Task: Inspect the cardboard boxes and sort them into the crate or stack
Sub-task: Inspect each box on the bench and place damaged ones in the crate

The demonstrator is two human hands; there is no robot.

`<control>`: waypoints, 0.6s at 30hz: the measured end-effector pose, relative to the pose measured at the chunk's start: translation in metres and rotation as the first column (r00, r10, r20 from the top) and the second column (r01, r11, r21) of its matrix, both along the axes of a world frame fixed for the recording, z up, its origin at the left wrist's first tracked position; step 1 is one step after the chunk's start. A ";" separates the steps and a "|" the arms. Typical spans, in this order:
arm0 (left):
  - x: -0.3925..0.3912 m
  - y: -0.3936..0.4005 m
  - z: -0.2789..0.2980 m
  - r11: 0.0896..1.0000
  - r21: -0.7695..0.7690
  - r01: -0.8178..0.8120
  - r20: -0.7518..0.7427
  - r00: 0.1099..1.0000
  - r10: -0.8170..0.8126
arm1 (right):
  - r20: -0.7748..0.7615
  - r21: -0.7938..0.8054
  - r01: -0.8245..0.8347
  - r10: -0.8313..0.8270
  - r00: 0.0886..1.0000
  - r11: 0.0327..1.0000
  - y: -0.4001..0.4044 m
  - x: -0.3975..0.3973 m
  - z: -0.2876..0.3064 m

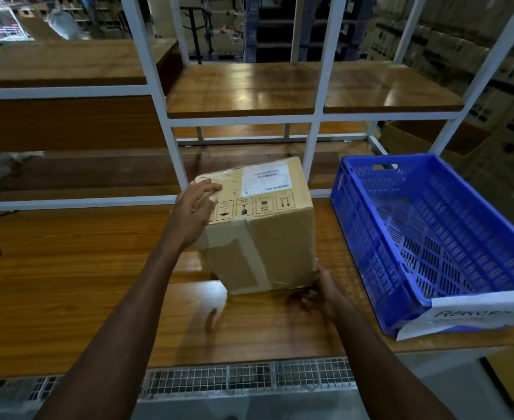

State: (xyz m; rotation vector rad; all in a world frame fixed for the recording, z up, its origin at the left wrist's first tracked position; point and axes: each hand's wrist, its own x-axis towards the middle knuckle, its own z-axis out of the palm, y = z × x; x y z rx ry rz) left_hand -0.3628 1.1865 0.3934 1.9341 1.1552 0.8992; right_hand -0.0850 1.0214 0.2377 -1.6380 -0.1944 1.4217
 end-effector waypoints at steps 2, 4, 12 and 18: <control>-0.014 0.003 -0.002 0.997 0.049 -0.061 -0.030 0.998 0.063 | -0.100 0.029 0.057 -0.054 0.994 0.998 0.007 0.000 0.001; -0.026 0.004 -0.004 0.977 0.158 -0.145 -0.131 0.977 0.166 | -0.147 0.068 0.114 -0.103 0.984 0.991 0.016 0.000 0.002; -0.044 -0.023 0.016 0.980 -0.138 -0.141 -0.153 0.981 0.119 | -0.110 0.263 0.316 -0.297 0.948 0.911 0.023 -0.009 0.049; -0.029 -0.053 -0.004 0.849 -0.527 0.045 0.021 0.999 -0.040 | 0.233 0.398 0.267 -0.378 0.896 0.878 0.014 -0.005 0.105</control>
